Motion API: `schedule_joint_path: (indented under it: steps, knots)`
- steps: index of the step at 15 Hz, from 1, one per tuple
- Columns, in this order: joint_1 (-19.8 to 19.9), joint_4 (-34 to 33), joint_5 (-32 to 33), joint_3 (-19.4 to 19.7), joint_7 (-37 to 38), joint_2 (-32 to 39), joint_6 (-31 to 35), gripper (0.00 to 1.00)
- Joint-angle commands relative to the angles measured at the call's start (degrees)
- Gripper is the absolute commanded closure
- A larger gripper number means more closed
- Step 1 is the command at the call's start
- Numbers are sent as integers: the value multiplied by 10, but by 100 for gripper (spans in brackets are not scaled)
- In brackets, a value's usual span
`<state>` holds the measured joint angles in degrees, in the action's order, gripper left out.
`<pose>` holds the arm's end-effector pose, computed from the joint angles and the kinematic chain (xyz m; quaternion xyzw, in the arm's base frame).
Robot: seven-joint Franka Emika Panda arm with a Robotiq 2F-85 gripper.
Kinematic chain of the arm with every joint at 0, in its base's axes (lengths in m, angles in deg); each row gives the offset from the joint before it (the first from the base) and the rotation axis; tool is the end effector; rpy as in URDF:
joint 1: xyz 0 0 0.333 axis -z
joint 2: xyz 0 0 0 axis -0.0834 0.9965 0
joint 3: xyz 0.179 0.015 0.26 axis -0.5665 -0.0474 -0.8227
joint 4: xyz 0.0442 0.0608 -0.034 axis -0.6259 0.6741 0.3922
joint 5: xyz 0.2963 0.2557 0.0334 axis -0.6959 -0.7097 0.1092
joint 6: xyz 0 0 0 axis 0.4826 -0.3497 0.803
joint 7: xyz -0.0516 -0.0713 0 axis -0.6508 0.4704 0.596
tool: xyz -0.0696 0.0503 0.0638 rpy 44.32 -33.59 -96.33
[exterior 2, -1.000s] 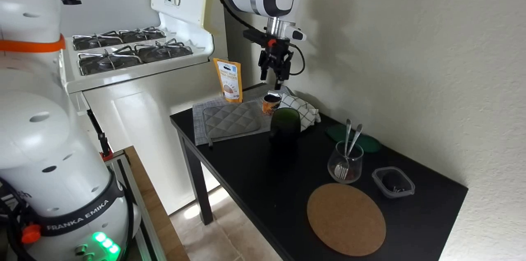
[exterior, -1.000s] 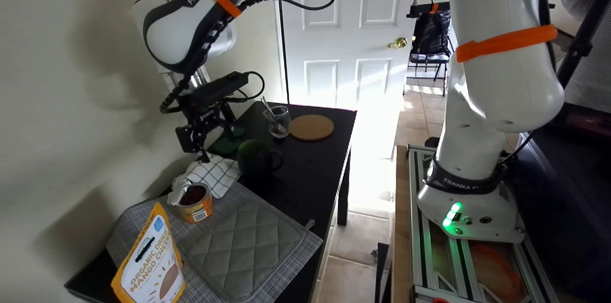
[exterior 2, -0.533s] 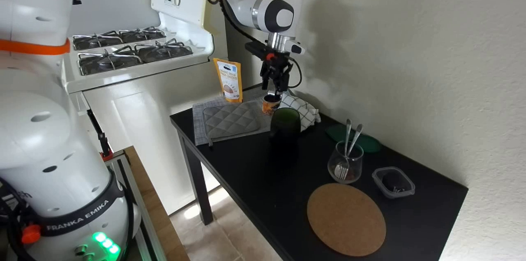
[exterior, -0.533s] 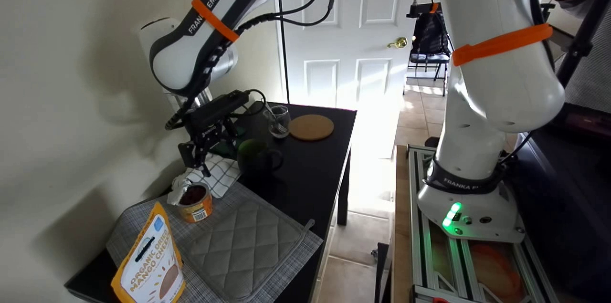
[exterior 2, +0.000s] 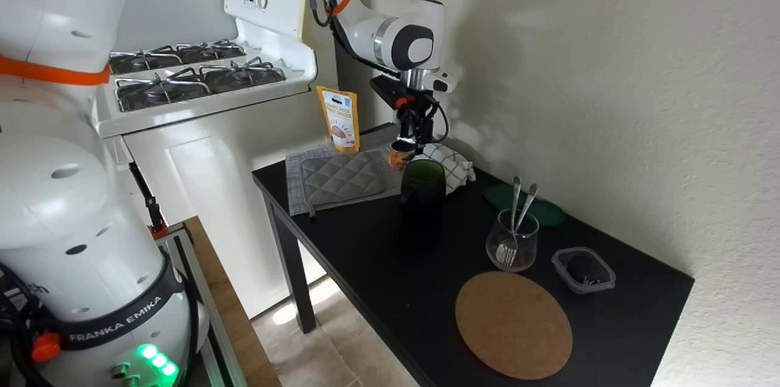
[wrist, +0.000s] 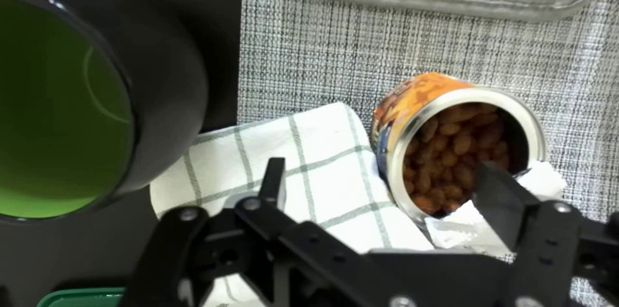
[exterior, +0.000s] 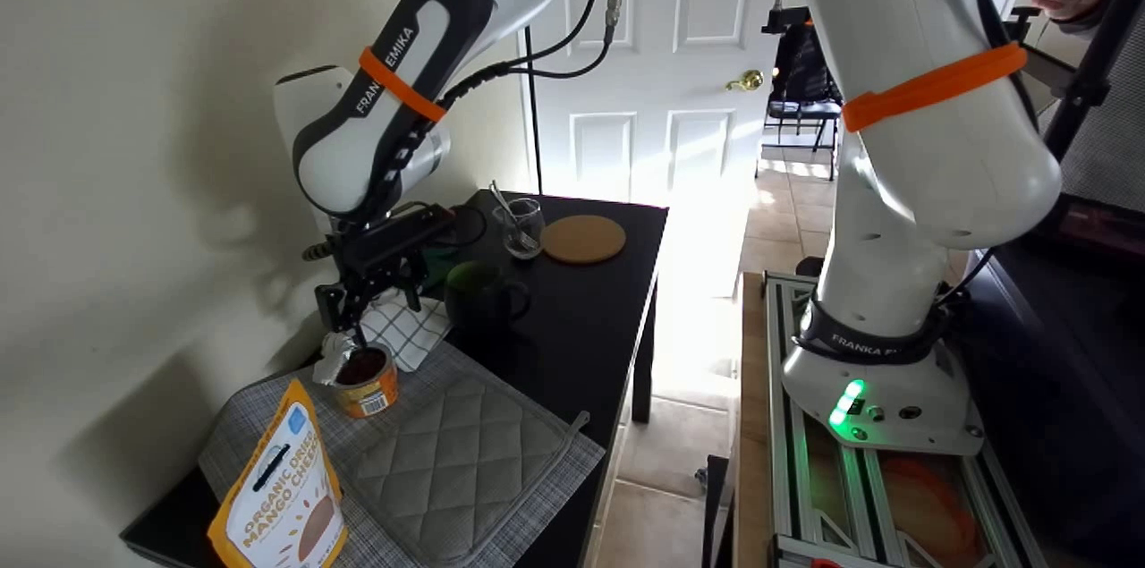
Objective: Move the can to the wooden board on the right.
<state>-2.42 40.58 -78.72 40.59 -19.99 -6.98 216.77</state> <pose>0.6124 0.1094 0.2333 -0.9913 0.1295 0.0153 0.0180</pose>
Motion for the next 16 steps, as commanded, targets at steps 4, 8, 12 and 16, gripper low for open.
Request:
schedule_joint_path:
  steps: [4, 8, 12, 16]
  knots:
    - [-30, -26, -6, 10, 12, 37, 9, 30]
    - [-35, -29, -8, 16, 22, 46, 7, 60]
    - [-36, -37, -7, 18, 23, 56, 2, 75]
    - [-35, -42, -9, 12, 8, 56, -4, 100]
